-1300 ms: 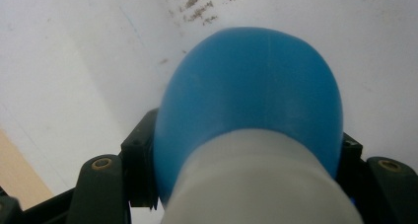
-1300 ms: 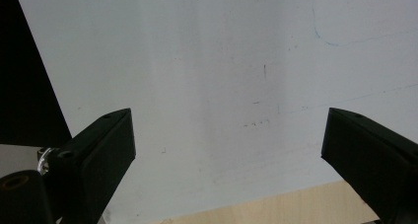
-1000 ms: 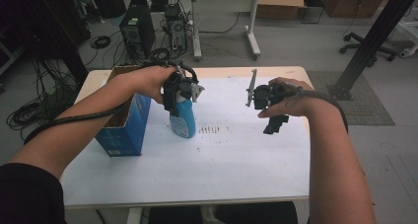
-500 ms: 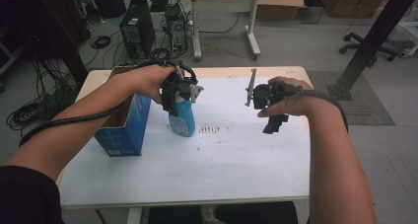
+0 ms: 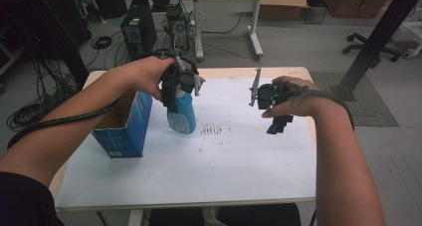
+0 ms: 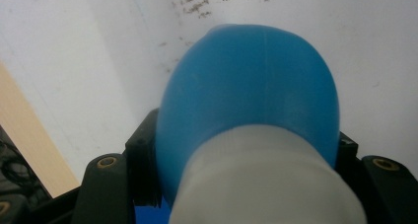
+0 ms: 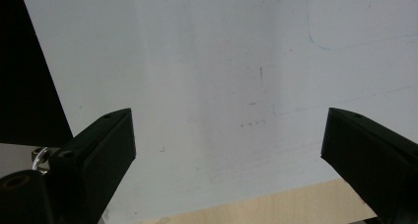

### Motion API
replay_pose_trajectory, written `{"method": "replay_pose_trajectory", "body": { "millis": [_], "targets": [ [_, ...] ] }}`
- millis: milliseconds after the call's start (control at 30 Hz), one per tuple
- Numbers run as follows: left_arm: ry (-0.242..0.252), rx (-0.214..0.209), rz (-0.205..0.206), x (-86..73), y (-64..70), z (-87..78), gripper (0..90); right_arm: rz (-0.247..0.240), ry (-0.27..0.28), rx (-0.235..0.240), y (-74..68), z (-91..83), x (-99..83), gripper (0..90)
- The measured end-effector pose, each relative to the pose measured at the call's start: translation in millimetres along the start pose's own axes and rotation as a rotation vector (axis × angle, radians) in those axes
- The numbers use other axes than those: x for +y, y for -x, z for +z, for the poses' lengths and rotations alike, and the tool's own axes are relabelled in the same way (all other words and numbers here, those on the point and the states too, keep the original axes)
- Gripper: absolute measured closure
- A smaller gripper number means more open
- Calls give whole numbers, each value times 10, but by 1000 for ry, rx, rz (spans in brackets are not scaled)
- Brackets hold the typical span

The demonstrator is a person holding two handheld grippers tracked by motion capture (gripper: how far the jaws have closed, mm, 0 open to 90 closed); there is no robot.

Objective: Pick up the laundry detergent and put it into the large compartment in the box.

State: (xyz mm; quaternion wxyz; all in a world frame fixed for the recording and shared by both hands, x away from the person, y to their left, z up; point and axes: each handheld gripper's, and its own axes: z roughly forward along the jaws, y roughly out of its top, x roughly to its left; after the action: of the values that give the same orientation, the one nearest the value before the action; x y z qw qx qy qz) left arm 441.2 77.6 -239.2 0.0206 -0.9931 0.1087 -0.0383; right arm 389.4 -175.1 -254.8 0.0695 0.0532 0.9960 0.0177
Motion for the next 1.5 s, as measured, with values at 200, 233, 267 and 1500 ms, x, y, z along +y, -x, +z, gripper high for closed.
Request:
{"method": "replay_pose_trajectory", "body": {
  "millis": [200, 233, 267, 1500],
  "targets": [
    [19, -2, -110, -19, -16, -114, 375, -3, 3, -3, -4, -4, 0, 63],
    [24, -3, -125, -21, -18, -127, 375, -6, 3, -5, -6, -6, 4, 63],
    [24, -3, -146, -22, -18, -144, 375, -8, 4, -4, -8, -5, 7, 63],
    [16, -27, -1023, -514, 69, -1019, 376, -58, 5, -14, 23, -46, 83, 64]
  ]
}}
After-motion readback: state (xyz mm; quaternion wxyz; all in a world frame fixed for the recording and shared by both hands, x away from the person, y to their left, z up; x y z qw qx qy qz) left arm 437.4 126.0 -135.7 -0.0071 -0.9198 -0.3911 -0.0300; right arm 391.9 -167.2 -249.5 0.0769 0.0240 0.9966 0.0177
